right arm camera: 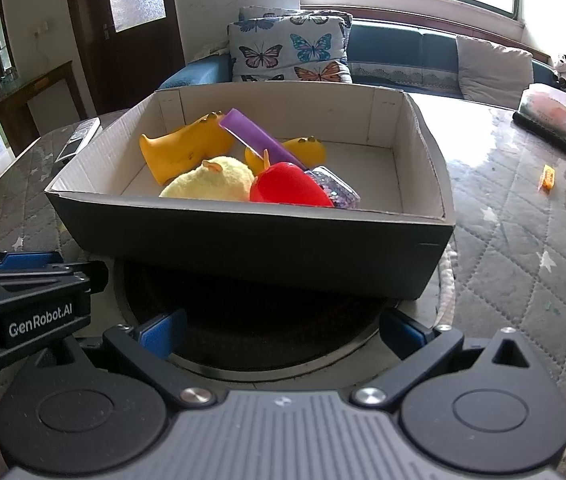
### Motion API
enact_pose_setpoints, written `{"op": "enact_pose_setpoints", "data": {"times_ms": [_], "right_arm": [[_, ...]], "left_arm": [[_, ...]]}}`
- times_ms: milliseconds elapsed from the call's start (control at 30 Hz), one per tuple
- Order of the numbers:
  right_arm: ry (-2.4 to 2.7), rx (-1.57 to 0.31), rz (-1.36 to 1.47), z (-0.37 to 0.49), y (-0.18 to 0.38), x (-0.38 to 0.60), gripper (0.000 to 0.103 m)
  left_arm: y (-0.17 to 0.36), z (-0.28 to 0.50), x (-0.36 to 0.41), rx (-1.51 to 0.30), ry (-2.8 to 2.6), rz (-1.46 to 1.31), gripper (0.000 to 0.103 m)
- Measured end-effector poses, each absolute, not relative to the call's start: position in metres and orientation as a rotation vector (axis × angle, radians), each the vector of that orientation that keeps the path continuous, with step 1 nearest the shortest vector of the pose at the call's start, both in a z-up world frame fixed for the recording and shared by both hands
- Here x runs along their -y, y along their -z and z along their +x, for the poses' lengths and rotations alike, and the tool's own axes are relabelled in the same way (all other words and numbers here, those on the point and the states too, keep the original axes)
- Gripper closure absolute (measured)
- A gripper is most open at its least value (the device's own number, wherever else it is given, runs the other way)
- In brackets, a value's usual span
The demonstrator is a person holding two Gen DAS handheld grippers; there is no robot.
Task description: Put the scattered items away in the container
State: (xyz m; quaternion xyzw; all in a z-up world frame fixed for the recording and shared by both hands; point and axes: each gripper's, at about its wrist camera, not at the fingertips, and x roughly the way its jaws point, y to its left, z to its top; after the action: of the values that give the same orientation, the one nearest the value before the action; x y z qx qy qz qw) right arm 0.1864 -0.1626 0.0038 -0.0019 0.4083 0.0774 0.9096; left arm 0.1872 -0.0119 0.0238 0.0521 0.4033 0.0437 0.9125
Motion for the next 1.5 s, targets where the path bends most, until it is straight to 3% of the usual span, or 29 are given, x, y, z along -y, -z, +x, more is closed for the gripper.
{"op": "enact_pose_setpoints", "data": {"times_ms": [1500], "right_arm": [[-0.154, -0.848, 0.014, 0.1892, -0.0018, 0.1643, 0.0]], "left_arm": [[-0.0225, 0.1885, 0.0127, -0.812, -0.129, 0.125, 0.064]]}}
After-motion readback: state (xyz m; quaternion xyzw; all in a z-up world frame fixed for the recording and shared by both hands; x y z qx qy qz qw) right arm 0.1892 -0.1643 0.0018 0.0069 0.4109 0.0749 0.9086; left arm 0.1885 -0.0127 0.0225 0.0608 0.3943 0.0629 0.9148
